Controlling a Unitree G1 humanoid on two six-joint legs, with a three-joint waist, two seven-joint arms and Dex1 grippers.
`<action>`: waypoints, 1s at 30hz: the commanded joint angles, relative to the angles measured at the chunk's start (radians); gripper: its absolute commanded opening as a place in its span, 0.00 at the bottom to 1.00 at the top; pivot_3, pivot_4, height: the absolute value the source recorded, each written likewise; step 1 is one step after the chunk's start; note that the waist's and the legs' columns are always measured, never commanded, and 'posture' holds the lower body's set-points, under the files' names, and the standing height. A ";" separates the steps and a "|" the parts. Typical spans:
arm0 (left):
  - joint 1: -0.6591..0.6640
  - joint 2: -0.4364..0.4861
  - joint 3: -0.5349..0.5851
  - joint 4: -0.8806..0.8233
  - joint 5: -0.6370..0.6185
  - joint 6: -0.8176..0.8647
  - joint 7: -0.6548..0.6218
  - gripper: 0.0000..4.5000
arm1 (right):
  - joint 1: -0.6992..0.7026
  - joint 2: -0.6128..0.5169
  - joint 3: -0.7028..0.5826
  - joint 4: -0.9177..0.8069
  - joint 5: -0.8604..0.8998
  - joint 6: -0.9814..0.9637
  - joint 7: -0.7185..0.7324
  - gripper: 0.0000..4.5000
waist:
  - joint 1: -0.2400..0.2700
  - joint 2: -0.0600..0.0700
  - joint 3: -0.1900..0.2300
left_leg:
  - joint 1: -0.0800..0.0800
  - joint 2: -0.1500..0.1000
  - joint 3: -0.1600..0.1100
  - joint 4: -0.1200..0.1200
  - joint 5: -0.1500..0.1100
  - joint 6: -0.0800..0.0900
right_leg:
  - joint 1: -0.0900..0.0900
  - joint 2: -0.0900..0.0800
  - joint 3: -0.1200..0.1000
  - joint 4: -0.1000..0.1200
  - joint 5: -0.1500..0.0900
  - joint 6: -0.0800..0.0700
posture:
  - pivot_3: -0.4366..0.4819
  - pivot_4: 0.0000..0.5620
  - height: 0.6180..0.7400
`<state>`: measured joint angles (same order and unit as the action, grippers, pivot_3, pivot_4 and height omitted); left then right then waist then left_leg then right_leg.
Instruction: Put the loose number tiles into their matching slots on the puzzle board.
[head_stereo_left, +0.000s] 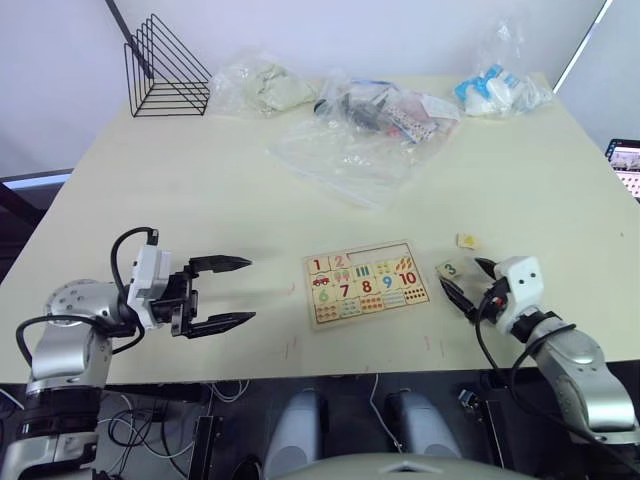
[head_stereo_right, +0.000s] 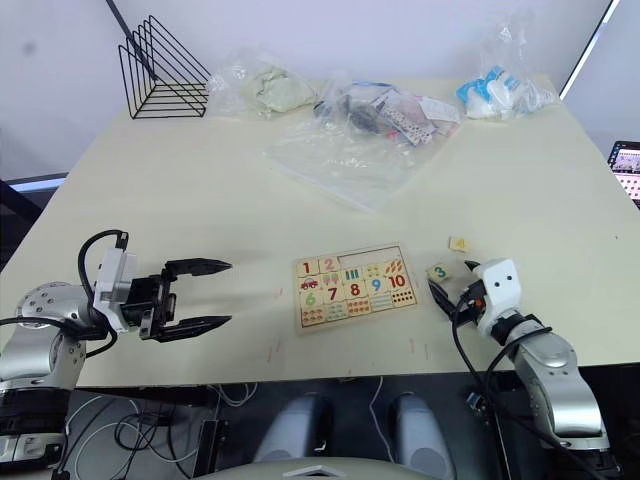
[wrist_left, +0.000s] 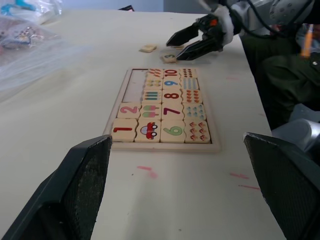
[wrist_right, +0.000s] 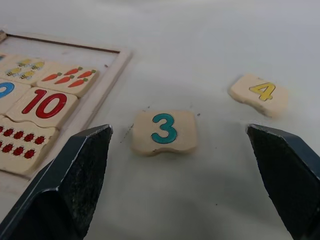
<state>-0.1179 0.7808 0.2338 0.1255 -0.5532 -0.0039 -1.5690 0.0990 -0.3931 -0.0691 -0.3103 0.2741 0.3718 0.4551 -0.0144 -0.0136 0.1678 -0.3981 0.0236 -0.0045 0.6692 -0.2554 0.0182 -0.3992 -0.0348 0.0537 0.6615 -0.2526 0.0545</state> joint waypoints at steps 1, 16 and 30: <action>-0.012 0.011 0.008 -0.016 -0.027 0.009 -0.019 0.99 | -0.014 0.008 0.001 -0.055 -0.004 0.056 -0.043 1.00 | 0.000 0.000 0.000 | 0.000 0.000 0.000 0.000 0.000 0.000 | 0.000 0.000 0.000 0.000 0.000 0.000 | 0.48 0.27 1.00; 0.001 0.017 0.011 -0.017 -0.022 -0.007 -0.028 1.00 | -0.043 -0.016 0.022 -0.045 -0.027 0.109 -0.032 0.50 | -0.001 0.000 0.000 | 0.000 0.000 -0.001 0.000 0.000 0.000 | 0.000 0.000 0.000 0.000 0.000 0.000 | 0.48 0.27 1.00; -0.003 0.015 0.000 -0.025 -0.021 -0.007 -0.032 1.00 | 0.061 0.053 -0.058 -0.331 0.013 0.362 -0.203 0.33 | 0.001 0.000 0.000 | -0.001 0.001 -0.003 0.000 0.000 0.000 | -0.002 0.000 0.000 0.000 0.000 0.000 | 0.48 0.27 1.00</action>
<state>-0.1094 0.7818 0.2265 0.1168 -0.5568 0.0020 -1.5762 0.1443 -0.3621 -0.0945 -0.5329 0.2729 0.6600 0.3137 -0.0138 -0.0140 0.1675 -0.3997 0.0242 -0.0074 0.6691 -0.2554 0.0182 -0.4011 -0.0348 0.0534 0.6618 -0.2526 0.0545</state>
